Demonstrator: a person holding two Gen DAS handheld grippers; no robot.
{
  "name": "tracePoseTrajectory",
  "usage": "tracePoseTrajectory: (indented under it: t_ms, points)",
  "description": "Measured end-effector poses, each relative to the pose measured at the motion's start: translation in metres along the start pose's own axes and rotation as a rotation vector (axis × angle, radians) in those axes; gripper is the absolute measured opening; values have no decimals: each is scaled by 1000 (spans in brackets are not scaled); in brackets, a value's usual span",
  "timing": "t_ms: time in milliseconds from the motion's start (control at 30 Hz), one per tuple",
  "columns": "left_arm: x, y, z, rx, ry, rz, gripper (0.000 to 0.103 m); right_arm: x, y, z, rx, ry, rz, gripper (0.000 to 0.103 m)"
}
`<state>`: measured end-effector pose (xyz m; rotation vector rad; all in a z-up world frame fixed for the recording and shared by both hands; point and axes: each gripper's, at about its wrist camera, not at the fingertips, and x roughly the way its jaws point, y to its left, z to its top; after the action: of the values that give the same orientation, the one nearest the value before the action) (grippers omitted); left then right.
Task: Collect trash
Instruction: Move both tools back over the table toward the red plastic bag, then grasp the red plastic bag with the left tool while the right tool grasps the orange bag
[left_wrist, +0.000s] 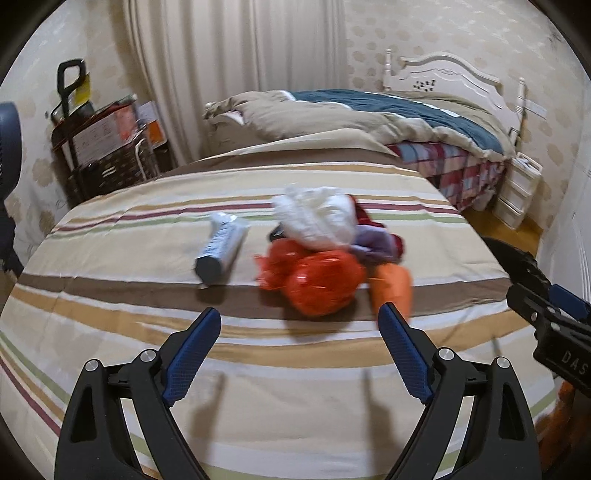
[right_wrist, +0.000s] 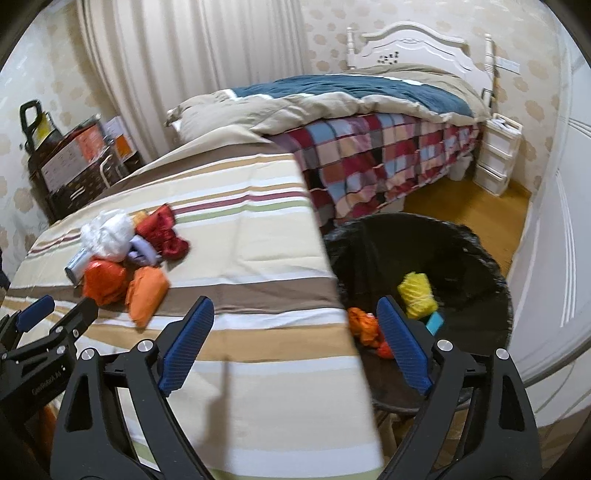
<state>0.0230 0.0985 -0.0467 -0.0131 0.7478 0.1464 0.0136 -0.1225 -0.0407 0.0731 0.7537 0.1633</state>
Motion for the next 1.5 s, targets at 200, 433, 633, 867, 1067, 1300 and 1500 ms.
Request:
tracePoseTrajectory:
  t_ms: [200, 433, 633, 867, 1067, 1300, 1500]
  points:
    - [5, 6, 3, -11, 9, -10, 87, 6, 20, 2, -37, 11, 10, 88]
    - [17, 0, 13, -4, 15, -20, 87, 12, 21, 4, -35, 26, 13, 89]
    - [30, -5, 23, 7, 31, -22, 87, 13, 20, 5, -33, 27, 14, 90]
    - [43, -2, 28, -9, 79, -43, 87, 19, 17, 9, -30, 35, 15, 90]
    - [43, 1, 25, -13, 92, -81, 73, 21, 17, 10, -28, 40, 16, 90]
    - [38, 1, 21, 17, 80, -121, 55, 21, 17, 10, -28, 40, 16, 90]
    - [29, 7, 13, 21, 75, -121, 52, 23, 21, 9, -48, 42, 15, 90]
